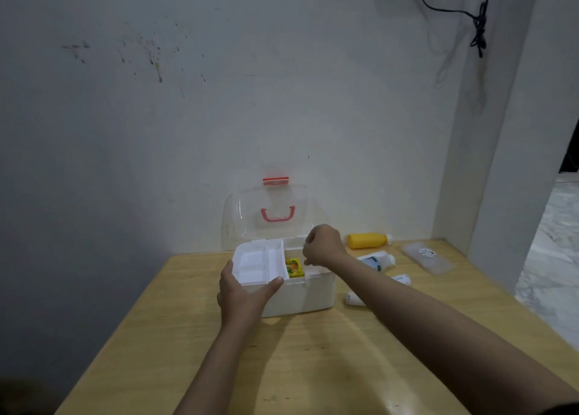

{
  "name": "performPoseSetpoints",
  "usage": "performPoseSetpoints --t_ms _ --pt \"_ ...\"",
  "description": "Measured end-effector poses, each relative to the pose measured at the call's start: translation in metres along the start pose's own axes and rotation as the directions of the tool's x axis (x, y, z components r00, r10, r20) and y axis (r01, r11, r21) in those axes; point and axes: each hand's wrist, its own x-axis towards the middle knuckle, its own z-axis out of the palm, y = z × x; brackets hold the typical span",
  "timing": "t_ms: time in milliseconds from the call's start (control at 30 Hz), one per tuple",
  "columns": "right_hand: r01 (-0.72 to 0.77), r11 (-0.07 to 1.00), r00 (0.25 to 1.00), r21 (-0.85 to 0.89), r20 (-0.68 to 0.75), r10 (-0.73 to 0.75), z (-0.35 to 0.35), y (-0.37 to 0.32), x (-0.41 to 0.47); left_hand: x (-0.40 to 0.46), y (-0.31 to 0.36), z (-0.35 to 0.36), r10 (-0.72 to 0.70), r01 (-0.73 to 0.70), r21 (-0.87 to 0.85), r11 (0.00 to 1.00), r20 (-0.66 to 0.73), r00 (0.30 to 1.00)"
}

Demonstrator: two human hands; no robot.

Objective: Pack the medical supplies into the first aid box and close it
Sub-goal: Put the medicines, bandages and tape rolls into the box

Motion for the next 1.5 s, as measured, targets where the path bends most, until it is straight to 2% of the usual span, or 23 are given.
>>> performPoseSetpoints --t_ms 67,133,200,300,500,600,733,967,1233,1400,1500 --pt "0.122 0.992 0.980 0.035 -0.160 -0.115 -0.018 0.006 -0.007 0.000 -0.001 0.000 -0.002 0.002 -0.001 1.000 0.006 1.000" --pt "0.228 0.974 0.929 -0.007 -0.297 -0.220 -0.041 0.018 -0.015 0.002 -0.003 -0.002 -0.005 0.005 -0.008 1.000 0.013 1.000" --pt "0.251 0.966 0.895 -0.062 -0.364 -0.256 -0.064 0.043 -0.019 0.003 -0.005 -0.002 -0.004 0.005 -0.012 1.000 0.026 1.000" --pt "0.097 0.992 0.903 -0.084 -0.411 -0.123 -0.094 0.100 -0.017 0.006 -0.007 -0.002 -0.006 0.006 0.001 1.000 0.038 0.999" --pt "-0.214 0.977 0.861 -0.022 -0.477 0.177 -0.134 0.202 -0.011 0.005 -0.009 0.002 0.039 -0.039 0.005 0.999 -0.014 0.999" --pt "-0.294 0.954 0.871 -0.053 -0.426 0.244 -0.135 0.231 -0.006 0.002 -0.008 0.005 0.080 -0.080 -0.007 0.997 -0.040 0.996" --pt "-0.317 0.947 0.894 -0.052 -0.350 0.280 -0.127 0.245 -0.010 0.000 -0.008 0.009 0.084 -0.086 -0.030 0.996 -0.066 0.994" --pt "-0.254 0.967 0.875 0.014 -0.422 0.236 -0.125 0.242 -0.012 -0.004 -0.007 0.012 0.085 -0.087 -0.023 0.996 -0.085 0.993" --pt "-0.041 0.998 0.882 0.038 -0.468 0.054 -0.148 0.188 -0.036 -0.004 -0.008 0.011 0.080 -0.085 -0.052 0.995 -0.081 0.993" --pt "0.128 0.972 0.904 0.198 -0.427 -0.032 -0.158 0.129 -0.054 -0.004 -0.008 0.011 0.064 -0.071 -0.075 0.995 -0.083 0.995" --pt "0.187 0.945 0.934 0.268 -0.348 -0.086 -0.152 0.091 -0.061 -0.003 -0.008 0.011 0.060 -0.066 -0.081 0.995 -0.076 0.995"
